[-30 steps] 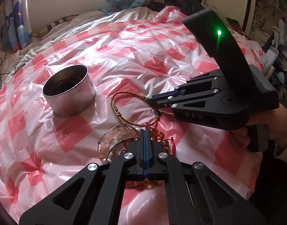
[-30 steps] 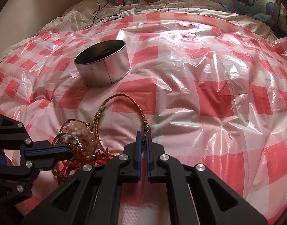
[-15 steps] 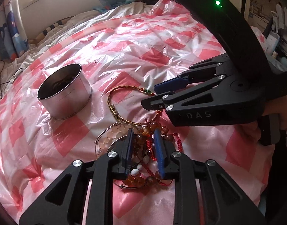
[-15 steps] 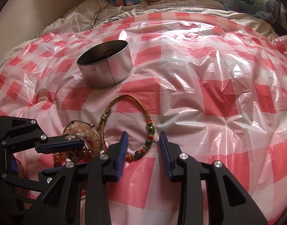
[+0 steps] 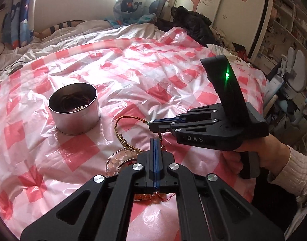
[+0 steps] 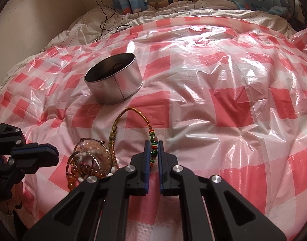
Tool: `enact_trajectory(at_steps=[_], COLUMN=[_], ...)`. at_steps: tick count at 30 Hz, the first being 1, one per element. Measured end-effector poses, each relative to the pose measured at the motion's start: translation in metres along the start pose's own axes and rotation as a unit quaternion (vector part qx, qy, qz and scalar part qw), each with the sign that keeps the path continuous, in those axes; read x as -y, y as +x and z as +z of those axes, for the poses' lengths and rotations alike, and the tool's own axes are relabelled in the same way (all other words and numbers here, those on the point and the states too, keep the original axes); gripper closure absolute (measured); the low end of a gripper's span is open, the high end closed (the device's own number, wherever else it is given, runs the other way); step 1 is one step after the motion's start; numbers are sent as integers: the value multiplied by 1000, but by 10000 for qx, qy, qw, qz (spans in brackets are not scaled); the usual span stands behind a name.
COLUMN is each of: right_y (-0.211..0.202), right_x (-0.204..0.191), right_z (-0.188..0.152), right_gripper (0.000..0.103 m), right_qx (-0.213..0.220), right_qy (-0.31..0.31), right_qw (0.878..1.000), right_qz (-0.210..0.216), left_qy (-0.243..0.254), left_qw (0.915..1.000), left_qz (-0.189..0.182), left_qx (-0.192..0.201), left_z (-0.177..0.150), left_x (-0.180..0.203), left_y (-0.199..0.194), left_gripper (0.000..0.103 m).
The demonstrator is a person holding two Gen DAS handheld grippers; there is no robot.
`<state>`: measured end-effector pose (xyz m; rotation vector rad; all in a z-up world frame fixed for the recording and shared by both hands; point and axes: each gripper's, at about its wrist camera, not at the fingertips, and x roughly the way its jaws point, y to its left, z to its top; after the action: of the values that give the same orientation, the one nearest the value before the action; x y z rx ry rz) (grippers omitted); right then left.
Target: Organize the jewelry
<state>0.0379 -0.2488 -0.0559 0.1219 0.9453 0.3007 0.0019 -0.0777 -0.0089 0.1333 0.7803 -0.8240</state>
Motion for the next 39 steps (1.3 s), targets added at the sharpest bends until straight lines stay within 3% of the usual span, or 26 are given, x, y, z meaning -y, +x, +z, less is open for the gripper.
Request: enact_trajectory(at_steps=[2,3,4,6,8,12,13,15,16,17,24,26,27,28,29,30,31,34,35,36,39], right_y=[-3,-5,-7,-9,-9,-6,-6,-7,-7,-7,-8,-6,-4,-2,0,2,4,12,14,16,16], right_x=[3,5,7,12,13,12,13,15,16,17,20,20,19,19,18,17,14,4,0,-4,-8], right_z=[3,4,5,6,7,7,7,7,7,7,8,9,9,9,9,9,9,6,5,4,1], right_gripper=[95,95,95,96,95,95,95,95,95,95,95,95,85,73,53,52,52,52,57,68,94], right_qx=[84,141,185,212,199,139,136,143,146,149,162,108,74,62,59,70,66,-11,-27,-52,-87], right_qy=[74,120,171,268,296,294,314,363,385,405,470,475,461,462,471,436,352,28,-110,-240,-382], right_qw=[9999,9998,9997,9994,9993,9994,9993,9991,9990,9990,9985,9984,9985,9985,9985,9987,9992,9999,9996,9990,9983], right_qz=[27,24,17,39,68,129,137,146,150,153,207,286,275,272,261,247,188,-132,-273,-375,-429], left_qy=[368,528,710,1108,1371,1074,972,814,823,771,567,661,690,670,604,508,425,242,257,303,392], left_qw=[9991,9981,9964,9919,9866,9907,9920,9927,9921,9926,9964,9950,9938,9927,9924,9921,9917,9931,9926,9914,9870], left_qz=[154,167,289,390,649,333,178,116,234,210,126,229,388,510,575,718,862,751,763,802,980], left_qx=[-155,-283,-370,-476,-602,-760,-782,-886,-918,-911,-612,-708,-777,-860,-909,-890,-849,-864,-911,-990,-1210], left_z=[-2,-3,-5,-11,-14,-10,-9,-8,-8,-7,3,2,0,-2,-5,-7,-8,-11,-12,-13,-19], left_x=[10,15,22,33,39,32,30,26,25,23,16,14,10,5,-2,-8,-13,-22,-21,-20,-18], left_y=[11,16,21,31,40,50,51,54,54,51,25,22,21,21,18,15,13,14,18,23,37], left_gripper=[97,84,65,47,40,41,61,89,100,103,103,103,100,91,83,62,54,54,54,54,78])
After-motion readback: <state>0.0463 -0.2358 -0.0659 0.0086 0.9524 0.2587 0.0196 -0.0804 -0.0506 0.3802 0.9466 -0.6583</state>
